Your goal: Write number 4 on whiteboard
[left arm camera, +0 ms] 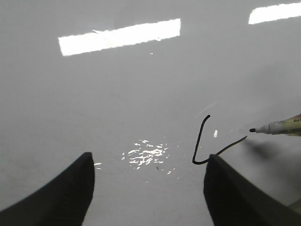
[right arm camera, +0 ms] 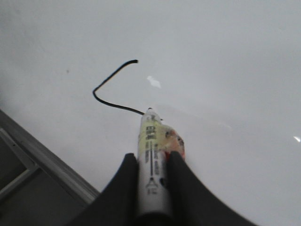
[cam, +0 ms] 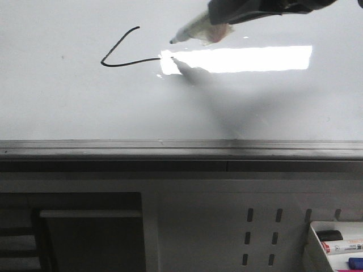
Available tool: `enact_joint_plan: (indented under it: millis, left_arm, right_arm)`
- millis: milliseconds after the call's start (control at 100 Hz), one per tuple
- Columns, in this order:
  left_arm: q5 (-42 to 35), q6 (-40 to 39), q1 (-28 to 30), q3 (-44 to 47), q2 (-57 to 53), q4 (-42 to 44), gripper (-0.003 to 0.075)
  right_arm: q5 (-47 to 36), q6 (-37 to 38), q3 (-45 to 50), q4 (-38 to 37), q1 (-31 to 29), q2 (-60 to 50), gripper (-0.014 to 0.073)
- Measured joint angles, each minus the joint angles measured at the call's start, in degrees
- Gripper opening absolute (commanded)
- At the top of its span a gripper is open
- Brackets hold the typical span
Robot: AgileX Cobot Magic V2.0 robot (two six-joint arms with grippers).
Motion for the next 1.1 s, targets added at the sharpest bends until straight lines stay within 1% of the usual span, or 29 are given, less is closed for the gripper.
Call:
enact_joint_plan:
  millis: [200, 340, 490, 610, 840, 980, 1100]
  left_arm:
    - [0.0, 0.0, 0.0, 0.0, 0.0, 0.0, 0.0461]
    - [0.0, 0.0, 0.0, 0.0, 0.0, 0.0, 0.0461]
    - [0.0, 0.0, 0.0, 0.0, 0.0, 0.0, 0.0461]
    - [0.0, 0.0, 0.0, 0.0, 0.0, 0.0, 0.0461]
    - [0.0, 0.0, 0.0, 0.0, 0.0, 0.0, 0.0461]
    - [0.0, 0.0, 0.0, 0.0, 0.0, 0.0, 0.0461]
    - [0.0, 0.6, -2.6, 0.0, 0.0, 0.0, 0.0461]
  right_arm:
    - [0.9, -0.1, -4.1, 0.0, 0.0, 4.3, -0.0049]
    - [-0.1, -0.2, -6.6, 0.0, 0.0, 7.7, -0.0049]
    - [-0.3, -0.3, -7.0, 0.1, 0.1, 8.7, -0.0049]
    - [0.8, -0.3, -5.1, 0.8, 0.2, 8.7, -0.0049]
    - [0.8, -0.4, -0.9, 3.5, 3.0, 6.7, -0.0049]
    - [0.2, -0.4, -0.6, 5.0, 4.7, 2.6, -0.0049]
    - [0.3, -0.4, -0.6, 6.3, 5.1, -1.5, -0.0049]
